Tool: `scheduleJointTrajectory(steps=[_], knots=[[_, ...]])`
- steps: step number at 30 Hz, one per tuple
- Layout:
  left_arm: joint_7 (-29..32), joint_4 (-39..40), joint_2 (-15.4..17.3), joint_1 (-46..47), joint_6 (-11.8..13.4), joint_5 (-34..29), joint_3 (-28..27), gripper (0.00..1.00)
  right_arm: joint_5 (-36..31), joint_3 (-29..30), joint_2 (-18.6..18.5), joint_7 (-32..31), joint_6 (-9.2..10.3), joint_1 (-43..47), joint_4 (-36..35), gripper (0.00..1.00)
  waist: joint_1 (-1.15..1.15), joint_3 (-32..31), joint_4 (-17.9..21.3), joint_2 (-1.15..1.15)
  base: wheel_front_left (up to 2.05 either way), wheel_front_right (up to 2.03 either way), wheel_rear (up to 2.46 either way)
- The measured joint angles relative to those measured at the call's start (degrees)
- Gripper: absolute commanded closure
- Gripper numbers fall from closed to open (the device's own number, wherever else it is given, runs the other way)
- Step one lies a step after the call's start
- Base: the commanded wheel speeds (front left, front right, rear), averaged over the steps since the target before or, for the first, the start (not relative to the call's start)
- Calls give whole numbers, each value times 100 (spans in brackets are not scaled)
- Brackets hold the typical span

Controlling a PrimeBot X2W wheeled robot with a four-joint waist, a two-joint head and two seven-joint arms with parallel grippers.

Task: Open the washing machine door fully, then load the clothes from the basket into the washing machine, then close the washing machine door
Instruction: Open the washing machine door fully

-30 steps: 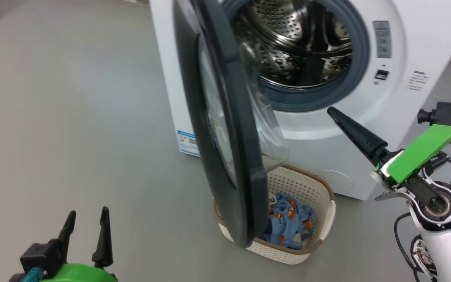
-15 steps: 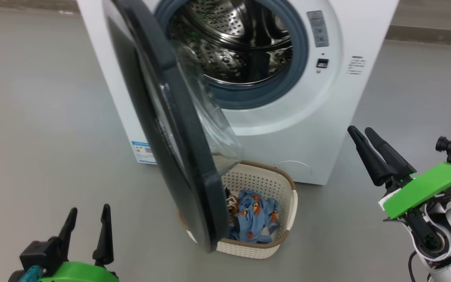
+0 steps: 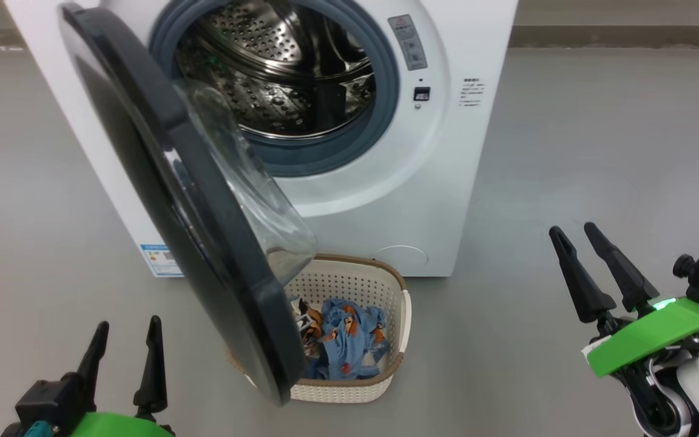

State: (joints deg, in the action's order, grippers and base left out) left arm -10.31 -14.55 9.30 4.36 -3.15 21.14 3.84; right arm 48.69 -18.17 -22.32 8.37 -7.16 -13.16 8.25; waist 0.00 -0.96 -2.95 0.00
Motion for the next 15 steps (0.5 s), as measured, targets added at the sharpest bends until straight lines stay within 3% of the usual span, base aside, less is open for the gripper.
scheduleJointTrajectory(steps=[4,15], knots=[[-30,88,-1,-24,23,1,2,0,-57,105,64,155,0,188,22,0,0,1,143,0,0,0,0],[-37,241,5,-152,119,8,16,0,-1061,426,123,489,0,555,524,0,0,-38,380,0,0,0,0]])
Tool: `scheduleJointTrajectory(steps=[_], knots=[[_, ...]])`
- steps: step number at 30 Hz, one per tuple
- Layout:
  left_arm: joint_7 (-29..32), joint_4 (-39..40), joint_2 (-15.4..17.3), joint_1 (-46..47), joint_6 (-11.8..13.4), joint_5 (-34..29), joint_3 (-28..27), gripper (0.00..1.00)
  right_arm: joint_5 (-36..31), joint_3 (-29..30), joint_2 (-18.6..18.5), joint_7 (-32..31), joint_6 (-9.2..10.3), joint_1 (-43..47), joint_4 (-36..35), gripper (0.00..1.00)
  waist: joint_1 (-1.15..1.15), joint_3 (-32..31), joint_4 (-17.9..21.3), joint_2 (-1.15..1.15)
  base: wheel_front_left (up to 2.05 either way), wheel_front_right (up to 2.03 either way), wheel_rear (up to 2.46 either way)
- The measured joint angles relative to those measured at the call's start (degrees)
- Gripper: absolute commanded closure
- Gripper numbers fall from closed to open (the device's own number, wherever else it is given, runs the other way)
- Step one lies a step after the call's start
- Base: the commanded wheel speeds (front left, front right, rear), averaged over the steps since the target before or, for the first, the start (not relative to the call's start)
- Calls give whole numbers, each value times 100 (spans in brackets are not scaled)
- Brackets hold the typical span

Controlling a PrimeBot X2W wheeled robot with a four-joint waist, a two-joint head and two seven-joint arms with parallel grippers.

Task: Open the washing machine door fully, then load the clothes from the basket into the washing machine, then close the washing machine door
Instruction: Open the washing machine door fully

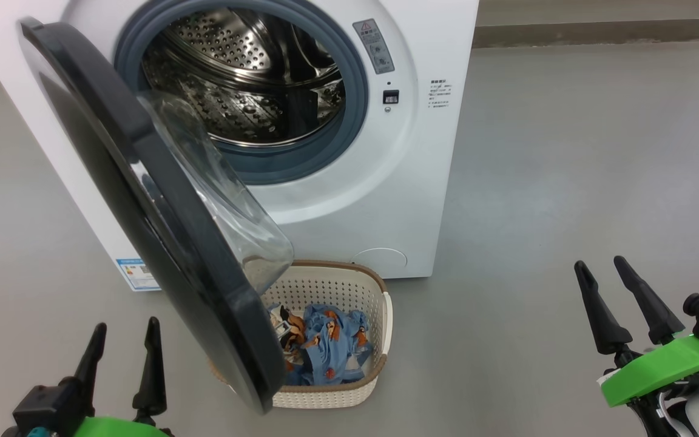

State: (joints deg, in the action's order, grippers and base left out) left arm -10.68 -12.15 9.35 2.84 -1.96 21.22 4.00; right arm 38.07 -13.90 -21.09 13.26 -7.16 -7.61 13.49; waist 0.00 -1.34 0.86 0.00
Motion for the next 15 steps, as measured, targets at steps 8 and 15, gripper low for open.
scheduleJointTrajectory(steps=[8,15], knots=[[0,7,27,-52,0,40,62,0,-343,256,177,71,0,16,343,0,0,10,-28,0,0,0,0],[0,7,29,-52,8,40,104,0,-483,353,270,97,0,16,378,0,0,22,-94,0,0,0,0]])
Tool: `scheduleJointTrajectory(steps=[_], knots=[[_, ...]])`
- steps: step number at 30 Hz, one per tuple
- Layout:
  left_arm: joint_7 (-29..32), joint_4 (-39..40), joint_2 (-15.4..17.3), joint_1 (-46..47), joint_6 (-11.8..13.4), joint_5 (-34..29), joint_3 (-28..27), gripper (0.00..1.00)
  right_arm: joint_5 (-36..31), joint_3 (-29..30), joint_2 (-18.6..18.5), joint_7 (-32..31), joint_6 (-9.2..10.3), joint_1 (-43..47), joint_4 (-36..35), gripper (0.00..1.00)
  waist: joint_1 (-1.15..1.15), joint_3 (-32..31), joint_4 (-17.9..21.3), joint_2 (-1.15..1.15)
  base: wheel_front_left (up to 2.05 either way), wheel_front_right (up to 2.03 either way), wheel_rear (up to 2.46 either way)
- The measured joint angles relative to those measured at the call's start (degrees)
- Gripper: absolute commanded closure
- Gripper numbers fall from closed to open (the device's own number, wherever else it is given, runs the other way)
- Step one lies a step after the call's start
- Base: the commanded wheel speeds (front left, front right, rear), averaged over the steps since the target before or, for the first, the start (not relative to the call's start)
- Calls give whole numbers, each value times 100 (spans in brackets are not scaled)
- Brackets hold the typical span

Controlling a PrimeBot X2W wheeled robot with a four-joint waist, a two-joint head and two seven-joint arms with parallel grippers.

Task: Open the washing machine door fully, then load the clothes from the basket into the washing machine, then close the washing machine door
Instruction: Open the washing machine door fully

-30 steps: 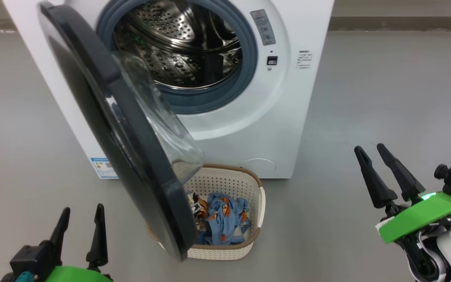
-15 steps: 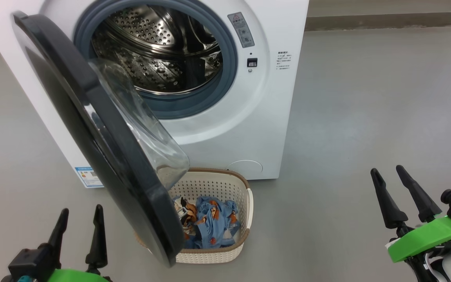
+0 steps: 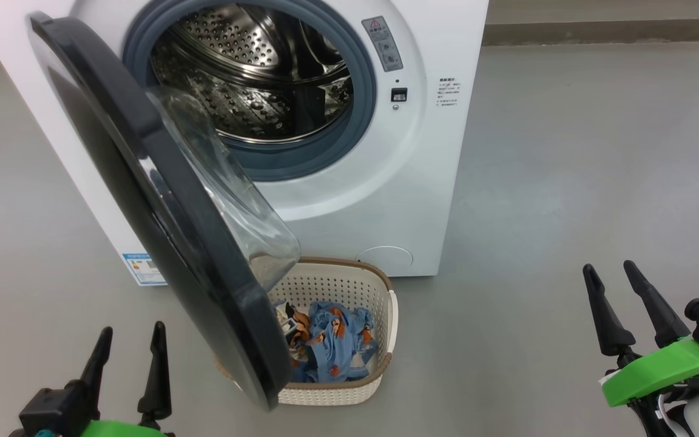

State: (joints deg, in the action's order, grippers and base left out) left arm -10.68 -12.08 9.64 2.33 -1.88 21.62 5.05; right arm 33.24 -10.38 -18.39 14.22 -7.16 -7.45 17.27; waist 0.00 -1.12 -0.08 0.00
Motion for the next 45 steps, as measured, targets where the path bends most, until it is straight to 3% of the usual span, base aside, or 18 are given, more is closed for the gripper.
scheduleJointTrajectory(steps=[28,29,30,31,38,45], knots=[[-48,55,16,1,101,54,109,0,-97,-52,4,2,0,-2,30,0,0,-27,-57,0,0,0,0],[-47,65,18,1,101,54,120,17,-96,-56,4,4,0,-4,33,0,0,-28,-56,0,0,0,0],[-48,88,22,1,99,54,140,78,-96,-58,3,5,0,-7,34,0,0,-27,-55,0,0,0,0],[-49,112,31,3,92,54,158,100,-96,-58,2,5,0,-10,35,0,0,-27,-54,0,0,0,0],[-203,572,155,19,93,-65,192,100,-94,-54,5,7,0,-14,43,0,0,-20,-77,0,0,0,0],[-277,1737,185,146,179,-371,360,100,-96,-42,49,7,0,-12,53,0,0,0,-134,0,0,0,0]])
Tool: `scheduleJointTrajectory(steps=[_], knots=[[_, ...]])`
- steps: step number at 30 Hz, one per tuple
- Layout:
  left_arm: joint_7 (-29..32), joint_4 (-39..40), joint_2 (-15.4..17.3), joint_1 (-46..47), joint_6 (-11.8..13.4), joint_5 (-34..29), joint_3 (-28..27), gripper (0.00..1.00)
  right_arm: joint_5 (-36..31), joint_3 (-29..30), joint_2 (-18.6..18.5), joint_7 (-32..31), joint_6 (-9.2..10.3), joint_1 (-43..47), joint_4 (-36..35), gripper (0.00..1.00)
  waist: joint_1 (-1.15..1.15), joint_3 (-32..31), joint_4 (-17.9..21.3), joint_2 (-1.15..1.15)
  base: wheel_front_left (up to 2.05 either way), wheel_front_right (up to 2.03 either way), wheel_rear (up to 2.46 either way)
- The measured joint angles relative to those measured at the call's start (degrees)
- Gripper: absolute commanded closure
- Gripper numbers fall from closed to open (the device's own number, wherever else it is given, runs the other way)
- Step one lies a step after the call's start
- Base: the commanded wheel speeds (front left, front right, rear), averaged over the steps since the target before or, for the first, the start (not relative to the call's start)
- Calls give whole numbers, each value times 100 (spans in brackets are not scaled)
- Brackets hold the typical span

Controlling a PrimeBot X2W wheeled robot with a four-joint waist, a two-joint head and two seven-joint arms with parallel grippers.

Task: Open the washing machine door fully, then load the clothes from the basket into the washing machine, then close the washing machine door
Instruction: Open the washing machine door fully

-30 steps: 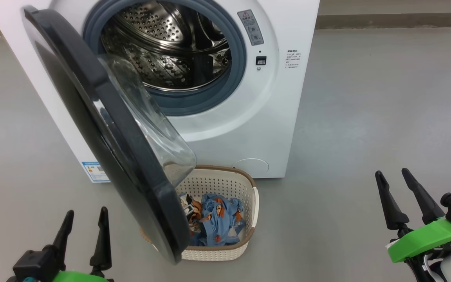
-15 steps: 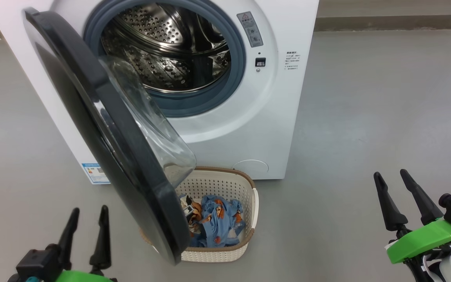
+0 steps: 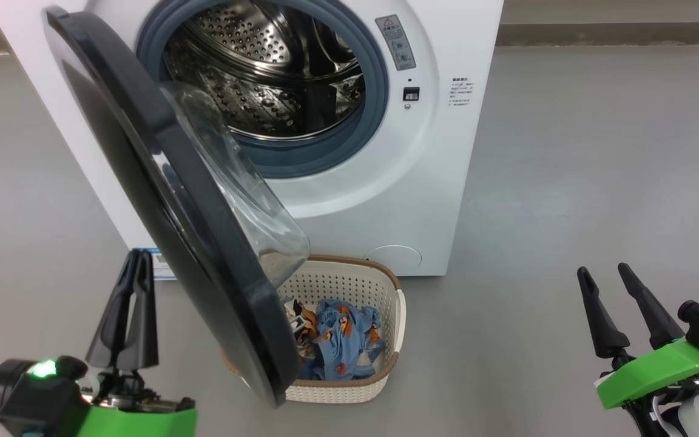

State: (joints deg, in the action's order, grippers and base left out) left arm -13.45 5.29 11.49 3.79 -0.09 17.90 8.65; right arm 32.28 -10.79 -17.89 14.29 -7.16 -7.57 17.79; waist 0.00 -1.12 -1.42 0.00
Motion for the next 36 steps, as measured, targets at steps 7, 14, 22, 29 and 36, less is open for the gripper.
scheduleJointTrajectory(steps=[7,14,22,29,36], knots=[[276,1050,-22,13,-38,-92,475,100,0,10,42,0,0,0,2,0,0,24,-27,0,0,0,0],[595,1254,-196,12,-197,-80,1043,100,-1,2,146,0,0,0,22,0,0,39,0,0,0,0,0],[748,792,-359,0,-364,41,1574,100,-1,-5,153,0,0,-1,53,0,0,62,90,0,0,0,0],[749,134,-443,7,-415,276,1683,100,0,-27,164,0,0,-3,100,0,0,108,195,0,0,0,0],[740,-321,-550,118,-414,404,1707,100,0,-83,164,0,0,-11,142,0,0,150,269,0,0,0,0]])
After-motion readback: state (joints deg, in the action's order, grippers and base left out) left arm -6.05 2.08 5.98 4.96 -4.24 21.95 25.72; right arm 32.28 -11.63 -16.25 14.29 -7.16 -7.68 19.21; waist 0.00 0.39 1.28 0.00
